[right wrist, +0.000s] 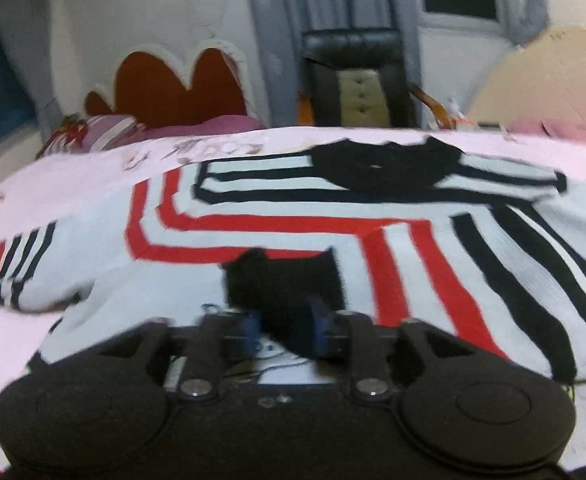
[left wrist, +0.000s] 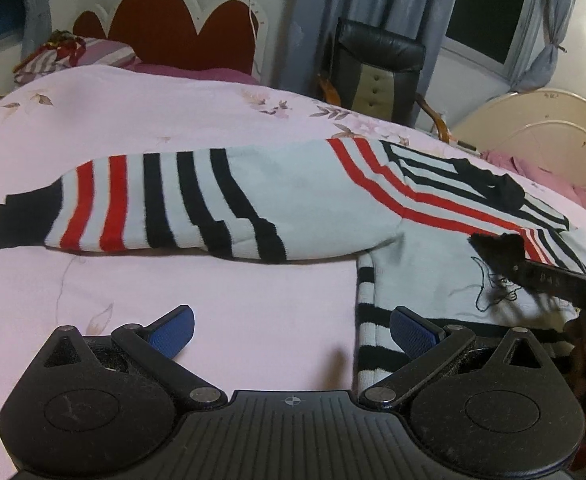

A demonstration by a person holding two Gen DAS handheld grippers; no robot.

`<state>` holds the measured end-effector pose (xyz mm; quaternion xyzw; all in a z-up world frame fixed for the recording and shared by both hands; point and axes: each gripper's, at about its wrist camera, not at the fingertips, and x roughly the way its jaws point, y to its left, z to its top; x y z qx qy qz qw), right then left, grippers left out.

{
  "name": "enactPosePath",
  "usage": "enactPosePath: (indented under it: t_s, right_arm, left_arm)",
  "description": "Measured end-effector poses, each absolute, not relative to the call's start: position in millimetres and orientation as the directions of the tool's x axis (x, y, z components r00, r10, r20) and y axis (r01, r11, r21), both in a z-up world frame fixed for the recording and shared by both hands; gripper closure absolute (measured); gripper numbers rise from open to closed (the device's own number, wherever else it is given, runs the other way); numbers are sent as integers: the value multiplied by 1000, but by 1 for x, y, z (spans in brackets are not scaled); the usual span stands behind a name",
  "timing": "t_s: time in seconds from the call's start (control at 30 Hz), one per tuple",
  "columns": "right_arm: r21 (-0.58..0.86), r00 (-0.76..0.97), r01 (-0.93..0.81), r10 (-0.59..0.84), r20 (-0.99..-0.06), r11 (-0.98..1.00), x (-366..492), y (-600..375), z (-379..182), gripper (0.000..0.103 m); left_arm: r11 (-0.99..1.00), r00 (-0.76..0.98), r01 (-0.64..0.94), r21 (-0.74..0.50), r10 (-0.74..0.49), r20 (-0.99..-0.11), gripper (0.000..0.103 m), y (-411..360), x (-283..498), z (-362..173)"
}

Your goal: Fold small clothes

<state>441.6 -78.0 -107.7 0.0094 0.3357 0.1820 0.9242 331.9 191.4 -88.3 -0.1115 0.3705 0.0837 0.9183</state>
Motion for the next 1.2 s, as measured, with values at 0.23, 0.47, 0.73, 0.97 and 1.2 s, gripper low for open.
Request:
enactPosePath:
  t_s: [0.23,0.47,0.73,0.97,1.2]
  right_arm:
    - [173,793,-265,316,-520,949,407,-108,-82,54]
    - [341,834,-39,219,-506,939,381,-205,-71,54]
    - [599,848,164,197,-491,784,374,-307,-90,47]
    - [780,857,238,254,-449,579,385,-352,-122,46]
    - [835,878,249,250,-409,491,386,-369,-132,47]
  left_arm:
    - [942,782,-137,-305,-86,-617,0,161,364,-76]
    - [879,717,20,-477,-344,-606,1,90,444,-97]
    - [938,657,40,-344,-284,-699,99,48,488,-118]
    - [951,686,29,-307,-242,-686,99,65,494,-105]
    - [958,716,-4,-288,-198,-670,99,74,488,-108]
